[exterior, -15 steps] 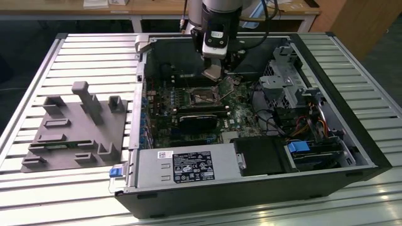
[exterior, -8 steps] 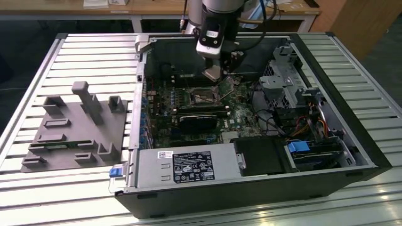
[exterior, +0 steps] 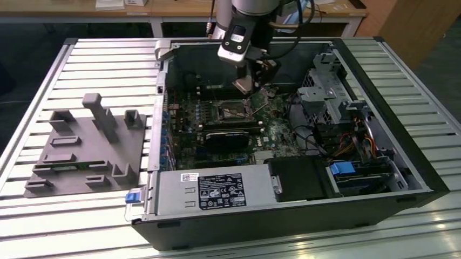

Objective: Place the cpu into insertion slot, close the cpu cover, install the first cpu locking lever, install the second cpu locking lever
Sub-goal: 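Place the cpu into insertion slot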

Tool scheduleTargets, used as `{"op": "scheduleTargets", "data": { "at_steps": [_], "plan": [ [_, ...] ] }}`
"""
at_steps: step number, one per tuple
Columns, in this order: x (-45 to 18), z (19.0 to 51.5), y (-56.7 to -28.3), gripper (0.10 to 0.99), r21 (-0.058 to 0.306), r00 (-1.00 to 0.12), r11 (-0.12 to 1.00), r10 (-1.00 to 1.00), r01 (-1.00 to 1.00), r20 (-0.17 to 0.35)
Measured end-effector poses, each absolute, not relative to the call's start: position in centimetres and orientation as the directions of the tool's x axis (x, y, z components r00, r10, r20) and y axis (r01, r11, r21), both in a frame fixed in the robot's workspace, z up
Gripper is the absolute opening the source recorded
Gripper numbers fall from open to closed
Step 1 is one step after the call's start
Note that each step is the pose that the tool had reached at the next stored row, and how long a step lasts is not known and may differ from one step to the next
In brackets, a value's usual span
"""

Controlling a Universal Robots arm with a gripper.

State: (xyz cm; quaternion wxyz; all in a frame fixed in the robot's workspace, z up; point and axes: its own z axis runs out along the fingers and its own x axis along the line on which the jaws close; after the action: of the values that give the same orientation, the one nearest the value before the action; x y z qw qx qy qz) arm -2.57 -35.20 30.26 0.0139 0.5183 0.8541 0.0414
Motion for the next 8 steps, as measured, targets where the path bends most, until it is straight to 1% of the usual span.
{"op": "scheduleTargets", "data": {
  "at_steps": [8],
  "plan": [
    [-2.57,30.16,-35.2,0.537,0.085,-0.328,0.326,0.944,0.942,0.019]
  ]
}}
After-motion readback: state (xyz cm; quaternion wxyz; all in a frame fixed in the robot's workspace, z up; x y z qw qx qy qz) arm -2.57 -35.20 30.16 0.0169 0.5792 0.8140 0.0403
